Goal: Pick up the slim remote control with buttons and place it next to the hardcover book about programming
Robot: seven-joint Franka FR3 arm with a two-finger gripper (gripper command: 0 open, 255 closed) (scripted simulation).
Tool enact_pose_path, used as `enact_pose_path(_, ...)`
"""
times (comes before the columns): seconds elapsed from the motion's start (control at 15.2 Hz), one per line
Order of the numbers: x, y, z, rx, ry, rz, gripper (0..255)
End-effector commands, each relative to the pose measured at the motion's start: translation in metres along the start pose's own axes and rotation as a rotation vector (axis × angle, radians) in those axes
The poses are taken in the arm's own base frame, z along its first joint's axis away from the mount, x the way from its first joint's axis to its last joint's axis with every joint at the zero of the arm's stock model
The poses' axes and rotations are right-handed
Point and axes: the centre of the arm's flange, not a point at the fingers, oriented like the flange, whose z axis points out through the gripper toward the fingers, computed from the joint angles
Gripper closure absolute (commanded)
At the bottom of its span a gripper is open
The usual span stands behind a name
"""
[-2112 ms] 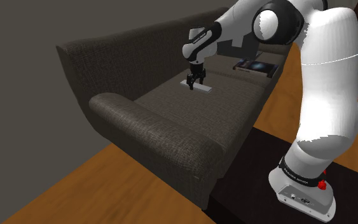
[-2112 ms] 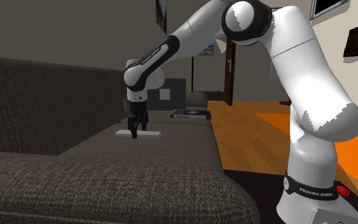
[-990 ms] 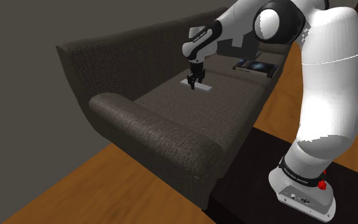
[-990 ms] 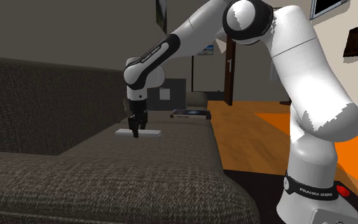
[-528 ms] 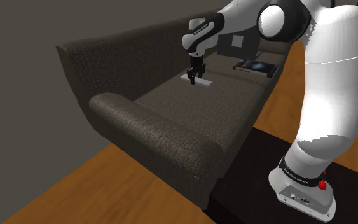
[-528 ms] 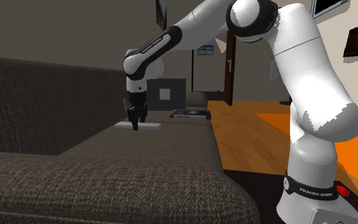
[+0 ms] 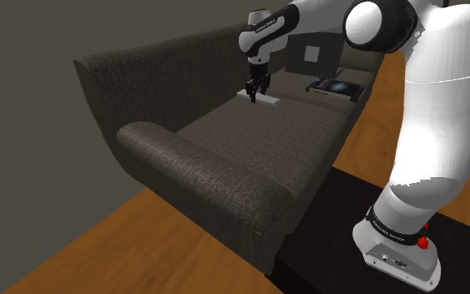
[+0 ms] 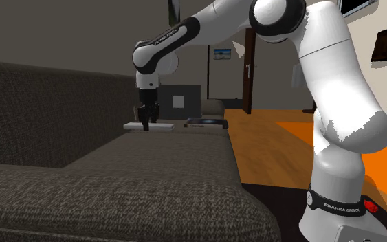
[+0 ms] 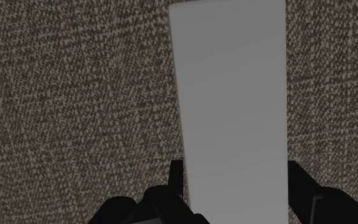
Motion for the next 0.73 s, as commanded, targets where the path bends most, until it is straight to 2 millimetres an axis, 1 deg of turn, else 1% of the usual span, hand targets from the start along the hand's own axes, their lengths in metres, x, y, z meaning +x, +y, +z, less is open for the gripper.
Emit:
enact_pose_path(0.0,0.000,0.001,-0.010,0.000,0.000,0.000,255)
enact_pose_path(0.66,-0.057,0.120,-0.009,0.000,0.000,0.000,255)
